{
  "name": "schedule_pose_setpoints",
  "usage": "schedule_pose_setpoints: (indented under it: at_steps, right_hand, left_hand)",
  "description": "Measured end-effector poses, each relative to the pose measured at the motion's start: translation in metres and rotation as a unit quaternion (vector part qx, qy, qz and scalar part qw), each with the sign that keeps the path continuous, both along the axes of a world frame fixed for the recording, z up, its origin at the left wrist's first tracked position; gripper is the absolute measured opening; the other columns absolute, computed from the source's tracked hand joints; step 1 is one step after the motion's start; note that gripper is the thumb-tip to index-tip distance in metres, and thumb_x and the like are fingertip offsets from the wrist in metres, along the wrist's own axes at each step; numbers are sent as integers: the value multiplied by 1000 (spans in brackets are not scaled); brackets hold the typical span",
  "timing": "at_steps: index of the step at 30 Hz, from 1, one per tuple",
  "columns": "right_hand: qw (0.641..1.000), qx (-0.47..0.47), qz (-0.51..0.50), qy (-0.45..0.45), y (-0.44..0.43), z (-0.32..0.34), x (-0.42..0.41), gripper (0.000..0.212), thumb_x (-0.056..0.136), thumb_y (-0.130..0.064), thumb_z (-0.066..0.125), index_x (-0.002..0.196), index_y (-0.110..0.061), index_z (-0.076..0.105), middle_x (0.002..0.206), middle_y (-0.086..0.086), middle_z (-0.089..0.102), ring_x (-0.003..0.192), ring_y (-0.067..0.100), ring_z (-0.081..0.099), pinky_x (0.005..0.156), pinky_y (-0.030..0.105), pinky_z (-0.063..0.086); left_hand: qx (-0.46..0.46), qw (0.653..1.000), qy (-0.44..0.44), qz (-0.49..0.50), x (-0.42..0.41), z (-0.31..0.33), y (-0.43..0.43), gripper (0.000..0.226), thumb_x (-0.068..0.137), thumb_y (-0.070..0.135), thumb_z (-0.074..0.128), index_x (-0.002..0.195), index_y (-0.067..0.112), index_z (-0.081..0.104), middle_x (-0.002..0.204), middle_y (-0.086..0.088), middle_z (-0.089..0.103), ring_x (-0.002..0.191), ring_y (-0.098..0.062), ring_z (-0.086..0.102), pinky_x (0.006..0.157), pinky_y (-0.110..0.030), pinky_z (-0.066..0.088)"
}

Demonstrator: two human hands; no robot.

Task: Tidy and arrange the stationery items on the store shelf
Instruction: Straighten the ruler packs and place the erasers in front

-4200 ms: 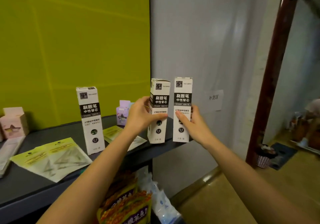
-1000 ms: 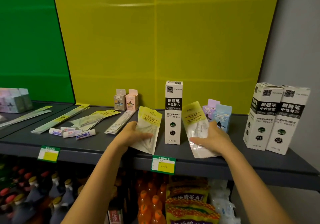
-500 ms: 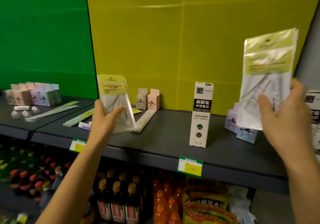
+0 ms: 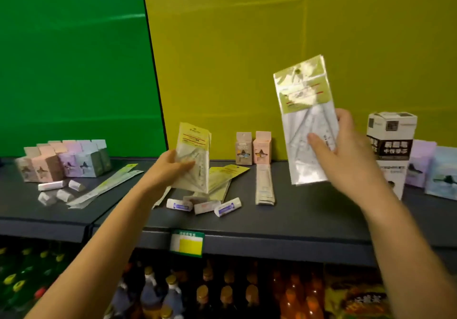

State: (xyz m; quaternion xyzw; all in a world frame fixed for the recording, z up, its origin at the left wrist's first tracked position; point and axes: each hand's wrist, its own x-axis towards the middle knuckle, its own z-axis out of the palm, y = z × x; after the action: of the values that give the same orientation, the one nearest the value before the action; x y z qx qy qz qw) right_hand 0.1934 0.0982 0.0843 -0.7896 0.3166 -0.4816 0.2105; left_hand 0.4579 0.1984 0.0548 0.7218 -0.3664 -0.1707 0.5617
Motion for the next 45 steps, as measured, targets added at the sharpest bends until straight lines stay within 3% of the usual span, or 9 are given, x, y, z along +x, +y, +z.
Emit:
schedule_pose_setpoints:
  at_steps: [9,14,18,22,26,32,35,39,45]
  right_hand:
    - [948,294,119,8,-27,-36,132,48,83,-12,43,131,-13,39,122,6,49,109,23,50,83,35,46]
    - [925,365,102,20,-45,-52,158,21,74,0,40,90,-5,53,123,20,55,107,31,53,80,36,45]
    - [908,398,127,34,-48,-59,173,37,81,0,40,113,-7,58,120,14,62,110,30,58,98,43,46]
    - [906,400,124,68,-54,-66,184,30,81,-6,49,107,-12,63,112,16,68,114,41,58,99,58,42]
    - [904,405,117,70,-53,-64,189,35,85,1,49,119,-2,58,122,15,62,113,31,58,101,44,46]
    - [922,360,99,104,-50,-68,205,36,84,-5,55,120,-2,55,122,14,62,111,29,59,95,40,49]
    - [938,285,84,179,-44,-62,202,13,85,-14,53,91,-9,63,99,9,65,91,23,60,67,28,48]
    - [936,170,37,307,-43,-54,192,41,91,-29,44,54,-19,29,59,0,30,60,20,37,46,27,21]
    - [915,212,42,341,-47,-55,186,32,91,-8,37,60,-14,32,65,2,36,72,21,42,49,24,25]
  left_hand:
    - [55,997,-7,-50,36,-10,-48,34,89,8,56,121,0,49,120,-19,60,104,-31,61,86,-38,50]
    - [119,990,-57,-52,44,-29,-69,39,87,16,58,122,3,46,124,-18,59,108,-32,61,89,-44,52]
    - [173,972,-158,-19,53,-36,-75,50,83,38,61,120,7,49,121,-12,60,110,-31,56,91,-44,49]
    - [192,963,-186,-20,58,-40,-74,33,85,38,57,97,8,52,96,-7,56,90,-26,53,72,-32,39]
    - [175,966,-191,-27,61,-45,-69,26,89,31,53,73,10,48,74,-7,51,71,-22,45,60,-29,32]
    - [141,977,-145,-60,71,-48,-63,18,92,20,44,77,12,51,79,-13,50,73,-21,45,68,-31,35]
    - [143,979,-134,-62,73,-46,-63,14,91,19,46,78,13,50,82,-12,51,78,-21,48,74,-32,39]
    - [143,978,-137,-64,70,-45,-64,19,90,14,44,72,9,45,74,-12,42,69,-19,40,68,-30,30]
    - [174,980,-26,-87,60,-44,-71,46,95,24,42,133,0,35,136,-17,42,125,-29,42,103,-40,34]
